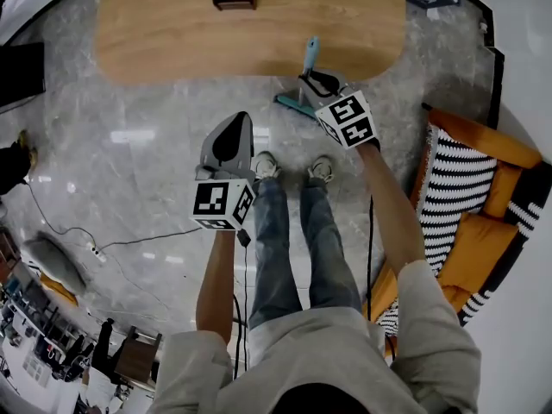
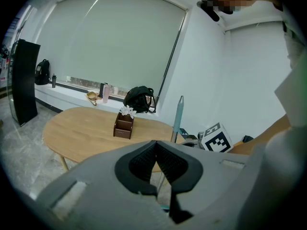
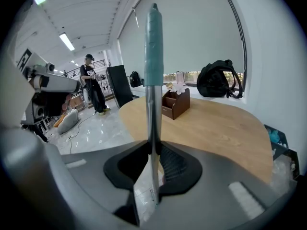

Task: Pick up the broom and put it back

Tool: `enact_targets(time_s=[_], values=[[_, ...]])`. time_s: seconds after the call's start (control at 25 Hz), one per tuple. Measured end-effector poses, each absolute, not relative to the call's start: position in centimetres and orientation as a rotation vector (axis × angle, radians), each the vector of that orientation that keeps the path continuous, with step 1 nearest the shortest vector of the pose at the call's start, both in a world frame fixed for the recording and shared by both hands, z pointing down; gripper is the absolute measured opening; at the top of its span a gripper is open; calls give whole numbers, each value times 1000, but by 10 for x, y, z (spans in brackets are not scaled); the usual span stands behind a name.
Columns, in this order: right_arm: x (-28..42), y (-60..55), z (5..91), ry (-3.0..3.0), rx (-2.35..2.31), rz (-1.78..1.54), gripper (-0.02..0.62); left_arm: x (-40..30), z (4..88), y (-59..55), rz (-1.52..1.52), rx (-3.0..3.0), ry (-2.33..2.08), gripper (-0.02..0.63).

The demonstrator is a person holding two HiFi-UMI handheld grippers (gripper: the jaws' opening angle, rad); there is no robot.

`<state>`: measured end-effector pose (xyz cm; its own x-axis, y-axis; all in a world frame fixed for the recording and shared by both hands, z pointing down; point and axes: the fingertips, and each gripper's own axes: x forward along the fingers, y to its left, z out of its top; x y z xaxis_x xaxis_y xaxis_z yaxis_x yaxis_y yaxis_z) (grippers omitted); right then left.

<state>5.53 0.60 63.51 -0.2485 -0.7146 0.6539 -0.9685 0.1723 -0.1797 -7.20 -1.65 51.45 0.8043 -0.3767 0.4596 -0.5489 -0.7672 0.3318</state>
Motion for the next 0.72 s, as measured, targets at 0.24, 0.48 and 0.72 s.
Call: enact_targets(time_s=[0.24,0.48,0.72], values=[[67,-5,640,-2013,1626,810,75,-71,517,-22,519,2530,-692,2],[75,-9,644,-2000,1637,802,75,-70,518,-25,520,2532,-694,2],[74,-11,644,-1992,1642,784,78,-73,519,-25,519,2526,-696,2]])
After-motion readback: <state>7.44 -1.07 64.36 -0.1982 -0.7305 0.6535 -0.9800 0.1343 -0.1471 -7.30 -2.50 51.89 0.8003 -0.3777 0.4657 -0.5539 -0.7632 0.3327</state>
